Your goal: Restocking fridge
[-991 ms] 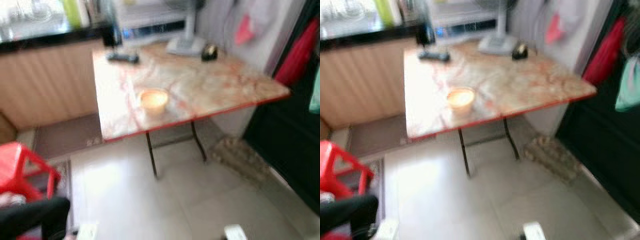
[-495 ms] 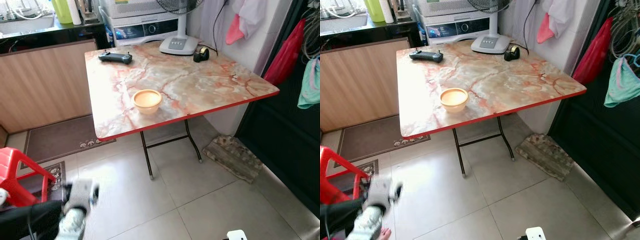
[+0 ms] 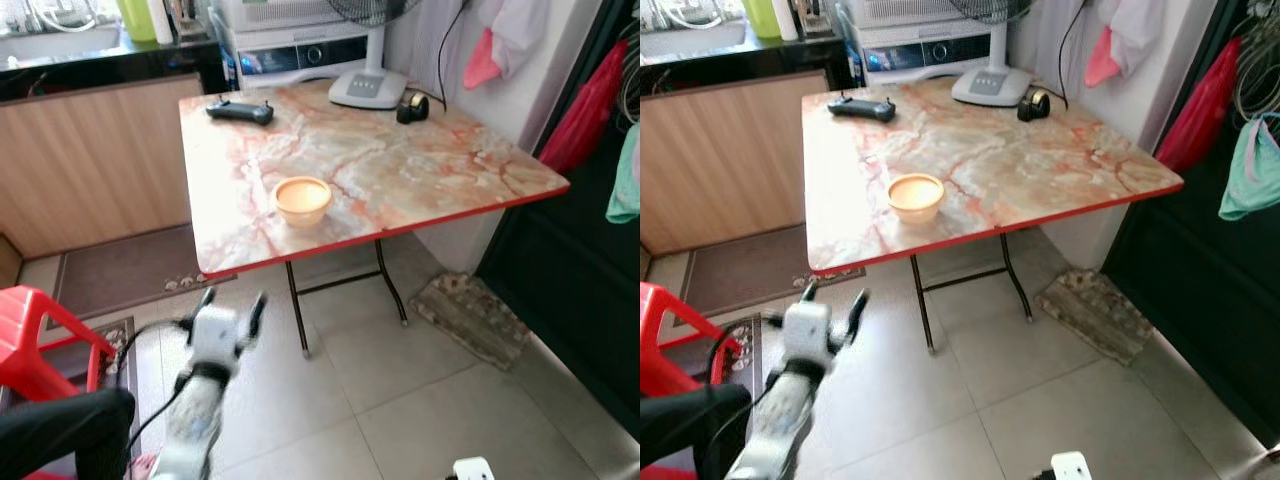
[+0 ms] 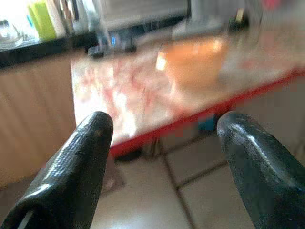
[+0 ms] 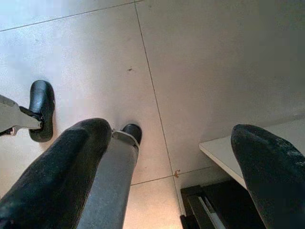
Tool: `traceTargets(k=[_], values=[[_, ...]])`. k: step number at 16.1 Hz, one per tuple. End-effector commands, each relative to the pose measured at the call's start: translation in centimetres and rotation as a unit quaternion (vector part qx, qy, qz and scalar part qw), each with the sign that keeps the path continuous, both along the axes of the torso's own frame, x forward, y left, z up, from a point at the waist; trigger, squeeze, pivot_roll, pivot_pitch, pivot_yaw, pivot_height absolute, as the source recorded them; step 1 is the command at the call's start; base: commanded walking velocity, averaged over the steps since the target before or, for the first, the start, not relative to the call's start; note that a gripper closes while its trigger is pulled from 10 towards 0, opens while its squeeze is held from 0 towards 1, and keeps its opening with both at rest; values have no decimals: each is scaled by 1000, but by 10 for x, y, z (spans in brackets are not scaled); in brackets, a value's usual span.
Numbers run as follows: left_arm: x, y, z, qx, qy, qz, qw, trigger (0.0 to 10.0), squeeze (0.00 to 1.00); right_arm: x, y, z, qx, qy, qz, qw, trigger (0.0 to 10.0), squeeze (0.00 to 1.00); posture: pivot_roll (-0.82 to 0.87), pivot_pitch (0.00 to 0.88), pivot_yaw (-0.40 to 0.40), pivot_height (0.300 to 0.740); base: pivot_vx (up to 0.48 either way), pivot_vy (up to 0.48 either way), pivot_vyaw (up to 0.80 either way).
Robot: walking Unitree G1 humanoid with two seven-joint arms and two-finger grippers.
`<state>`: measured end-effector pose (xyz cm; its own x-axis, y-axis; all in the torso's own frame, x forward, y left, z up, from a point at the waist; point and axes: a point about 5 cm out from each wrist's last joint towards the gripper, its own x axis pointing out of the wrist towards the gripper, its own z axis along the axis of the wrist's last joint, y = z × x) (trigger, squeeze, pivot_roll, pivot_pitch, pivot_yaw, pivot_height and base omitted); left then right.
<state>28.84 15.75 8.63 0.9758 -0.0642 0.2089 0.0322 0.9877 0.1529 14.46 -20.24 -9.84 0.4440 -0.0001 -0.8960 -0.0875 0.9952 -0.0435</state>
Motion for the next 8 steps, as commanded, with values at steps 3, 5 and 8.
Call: traceTargets(k=[3,5,8], values=[[7,-1,17,-32,-8,-9,999,10000,0,0,-1,0,-2,-3,-6,1000,10000,0,-14,0,3,740,0,0,0],[4,4,15,-17,1,-17,1000,10000,0,0,-1,0,-1,-3,-2,1000,10000,0,-22,0,11,740,0,0,0],[3,8,17,-14,12,-28,999,10000,0,-2,1,-1,0,-1,3,1000,10000,0,-20,0,13,740,0,0,0]])
